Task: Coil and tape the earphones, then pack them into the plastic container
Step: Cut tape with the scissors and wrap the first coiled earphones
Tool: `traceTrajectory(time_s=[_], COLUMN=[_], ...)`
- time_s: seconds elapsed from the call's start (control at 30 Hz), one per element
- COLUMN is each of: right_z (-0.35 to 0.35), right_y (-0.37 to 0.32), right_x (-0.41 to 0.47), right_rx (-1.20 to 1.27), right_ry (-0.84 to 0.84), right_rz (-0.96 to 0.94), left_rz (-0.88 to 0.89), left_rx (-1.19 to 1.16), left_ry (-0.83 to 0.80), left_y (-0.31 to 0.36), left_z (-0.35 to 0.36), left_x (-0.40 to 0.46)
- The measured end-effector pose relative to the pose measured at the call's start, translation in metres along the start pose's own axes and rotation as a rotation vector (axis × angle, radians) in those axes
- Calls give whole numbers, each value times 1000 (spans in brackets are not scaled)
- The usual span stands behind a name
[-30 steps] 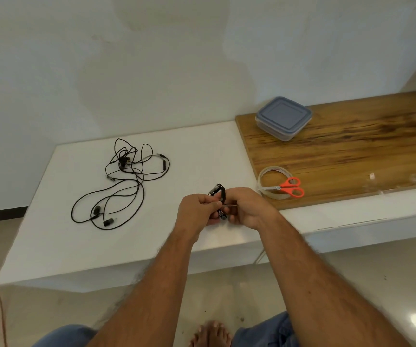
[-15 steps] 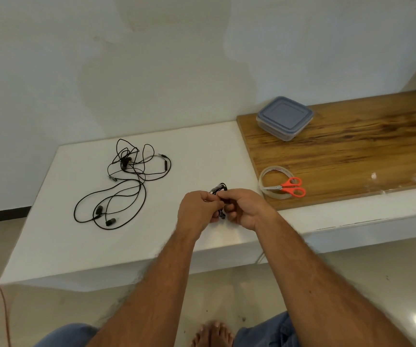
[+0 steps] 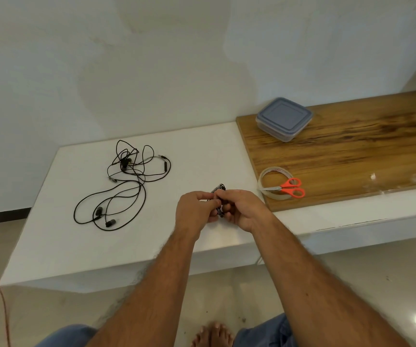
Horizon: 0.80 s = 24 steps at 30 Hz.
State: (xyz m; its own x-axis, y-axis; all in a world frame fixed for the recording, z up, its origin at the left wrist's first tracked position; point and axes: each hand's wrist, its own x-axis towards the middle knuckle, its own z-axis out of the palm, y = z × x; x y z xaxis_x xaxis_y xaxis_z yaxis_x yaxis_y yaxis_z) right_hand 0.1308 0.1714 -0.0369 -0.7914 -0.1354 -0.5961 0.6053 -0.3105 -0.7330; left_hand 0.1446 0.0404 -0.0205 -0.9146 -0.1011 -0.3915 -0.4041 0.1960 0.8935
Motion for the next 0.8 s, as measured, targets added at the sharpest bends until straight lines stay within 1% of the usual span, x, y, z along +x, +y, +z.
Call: traceTrajectory(time_s=[0.37,0.57,0.63,0.73,0.8], right_z=[0,0,0,2,3], right_y=[0,-2,-4,-7,-8], right_x=[1,1,0,-5,-8], right_rx=[76,81,-10,-237,-344], right_ry=[61,73,111,217,233], right_rz=[-11,-25,-57,-168,-206], left_rz=[94,96,94,103,110], left_rx=[29,48,62,87,99], left_ry=[69,99,107,125,138], left_y=[-1,1,1,0,-1], left_z=[6,6,6,8,9], left_x=[-5,-5,-5,-5,-5])
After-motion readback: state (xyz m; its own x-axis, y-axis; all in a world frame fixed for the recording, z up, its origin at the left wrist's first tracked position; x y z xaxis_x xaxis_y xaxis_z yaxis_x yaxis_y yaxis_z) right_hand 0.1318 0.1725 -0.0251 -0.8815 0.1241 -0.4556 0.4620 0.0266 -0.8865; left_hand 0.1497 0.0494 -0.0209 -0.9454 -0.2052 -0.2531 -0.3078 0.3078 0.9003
